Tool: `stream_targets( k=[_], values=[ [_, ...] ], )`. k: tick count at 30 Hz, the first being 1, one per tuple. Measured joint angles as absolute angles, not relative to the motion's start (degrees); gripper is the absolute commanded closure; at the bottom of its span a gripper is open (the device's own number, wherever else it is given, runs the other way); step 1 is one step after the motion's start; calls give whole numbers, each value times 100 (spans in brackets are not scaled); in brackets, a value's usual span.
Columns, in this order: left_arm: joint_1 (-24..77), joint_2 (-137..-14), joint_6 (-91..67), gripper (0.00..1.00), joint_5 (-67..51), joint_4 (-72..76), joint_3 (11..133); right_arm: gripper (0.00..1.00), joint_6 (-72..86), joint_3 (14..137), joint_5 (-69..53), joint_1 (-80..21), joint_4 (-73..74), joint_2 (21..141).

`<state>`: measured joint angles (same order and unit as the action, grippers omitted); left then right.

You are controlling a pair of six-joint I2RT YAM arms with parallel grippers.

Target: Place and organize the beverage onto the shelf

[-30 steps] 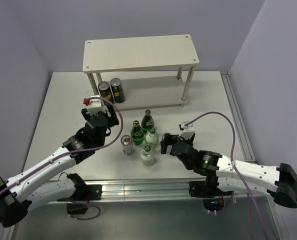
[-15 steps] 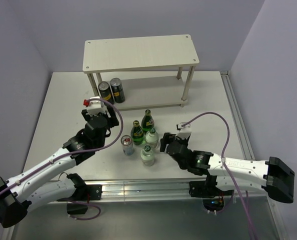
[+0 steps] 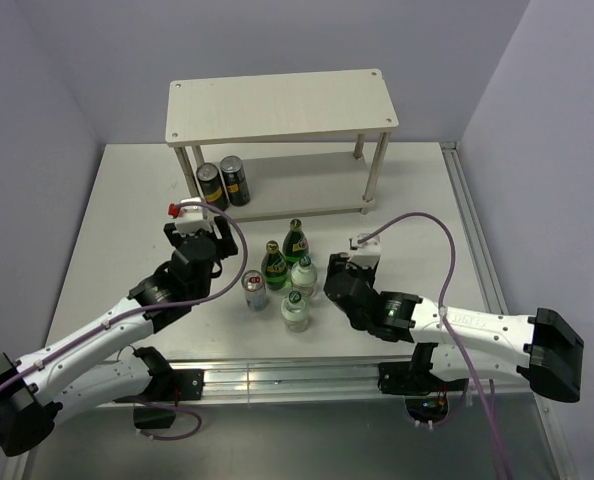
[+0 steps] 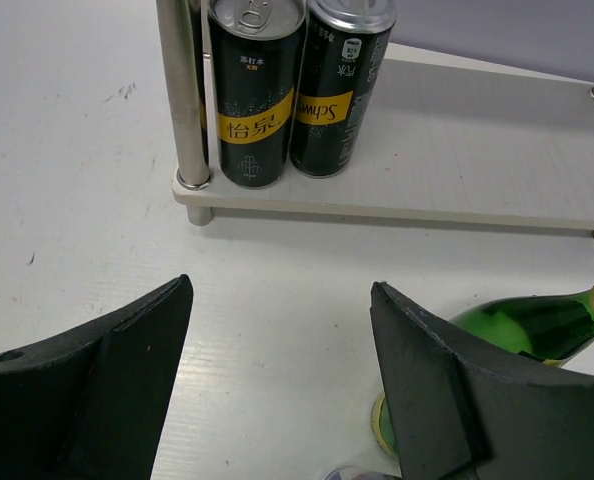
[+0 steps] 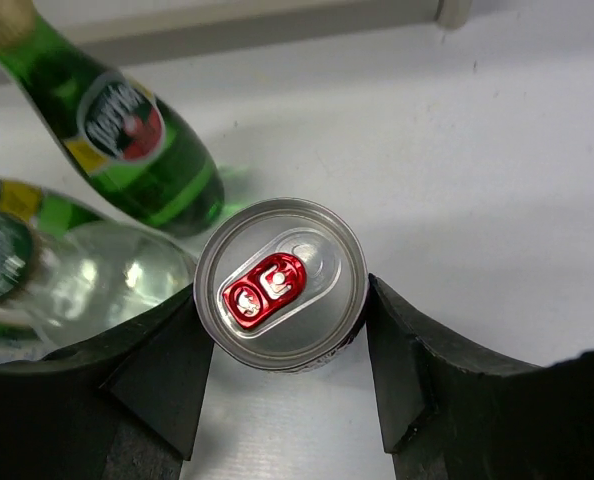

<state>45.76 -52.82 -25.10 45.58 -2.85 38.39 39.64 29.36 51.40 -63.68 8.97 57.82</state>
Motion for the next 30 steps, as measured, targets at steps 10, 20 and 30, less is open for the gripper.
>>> stream_targets(
  k=[10, 20, 30],
  values=[
    [4576, -5216, -2453, 20, 4626, -60, 3686, 100, 2746, 4303, 4917, -4882, 386, 5918],
    [4576, -5142, -2403, 19, 4622, 45, 3579, 100, 2178, 5658, 4101, -3531, -346, 7767],
    [4576, -5076, -2359, 19, 4613, 167, 3452, 100, 2005, 6534, 3760, -3116, -849, 9306]
  ],
)
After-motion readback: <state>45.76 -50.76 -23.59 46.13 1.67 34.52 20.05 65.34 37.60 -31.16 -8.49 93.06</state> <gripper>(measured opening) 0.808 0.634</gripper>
